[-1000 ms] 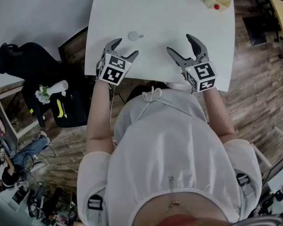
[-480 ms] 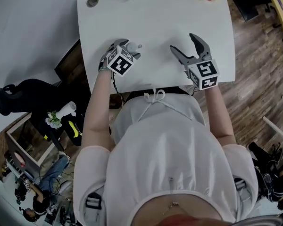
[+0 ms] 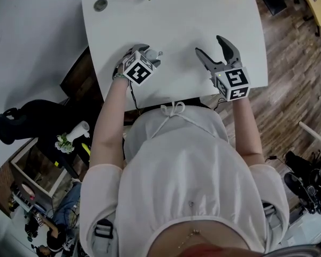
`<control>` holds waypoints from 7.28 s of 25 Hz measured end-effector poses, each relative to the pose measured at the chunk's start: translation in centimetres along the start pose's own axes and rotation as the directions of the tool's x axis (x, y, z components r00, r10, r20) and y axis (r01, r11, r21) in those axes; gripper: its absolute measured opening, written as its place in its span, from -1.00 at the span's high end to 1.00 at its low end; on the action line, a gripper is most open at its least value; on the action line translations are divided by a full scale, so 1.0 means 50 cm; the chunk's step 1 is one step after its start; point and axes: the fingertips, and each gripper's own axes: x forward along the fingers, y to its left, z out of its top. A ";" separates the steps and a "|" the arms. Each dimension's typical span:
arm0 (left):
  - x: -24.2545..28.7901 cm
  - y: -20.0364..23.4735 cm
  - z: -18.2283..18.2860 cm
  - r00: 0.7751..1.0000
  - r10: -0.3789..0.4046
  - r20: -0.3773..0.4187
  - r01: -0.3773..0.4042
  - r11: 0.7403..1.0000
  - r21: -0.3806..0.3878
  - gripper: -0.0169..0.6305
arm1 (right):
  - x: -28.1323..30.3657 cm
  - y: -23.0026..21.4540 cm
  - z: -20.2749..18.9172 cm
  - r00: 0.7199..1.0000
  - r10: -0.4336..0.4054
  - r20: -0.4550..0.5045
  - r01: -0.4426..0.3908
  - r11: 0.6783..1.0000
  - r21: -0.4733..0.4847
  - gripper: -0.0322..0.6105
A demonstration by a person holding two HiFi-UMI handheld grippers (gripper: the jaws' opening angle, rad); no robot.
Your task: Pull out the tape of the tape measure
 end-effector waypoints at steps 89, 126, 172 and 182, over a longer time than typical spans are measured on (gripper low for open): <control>-0.131 -0.011 0.141 0.988 0.125 0.091 -0.116 0.988 -0.098 0.24 | 0.038 0.027 -0.107 0.859 0.152 -0.488 -0.287 0.933 -0.216 0.84; -0.125 0.027 0.045 0.990 0.134 0.035 -0.126 0.978 -0.165 0.24 | 0.001 -0.120 -0.170 0.806 -0.089 -0.585 -0.063 0.970 -0.234 0.84; -0.095 0.095 -0.052 0.983 0.175 -0.059 -0.184 0.893 -0.411 0.24 | 0.004 -0.255 -0.237 0.751 -0.161 -0.640 0.087 0.986 -0.146 0.84; -0.041 0.105 -0.063 0.983 0.148 -0.109 -0.181 0.892 -0.414 0.24 | 0.039 -0.255 -0.284 0.729 -0.129 -0.672 0.027 0.987 -0.160 0.83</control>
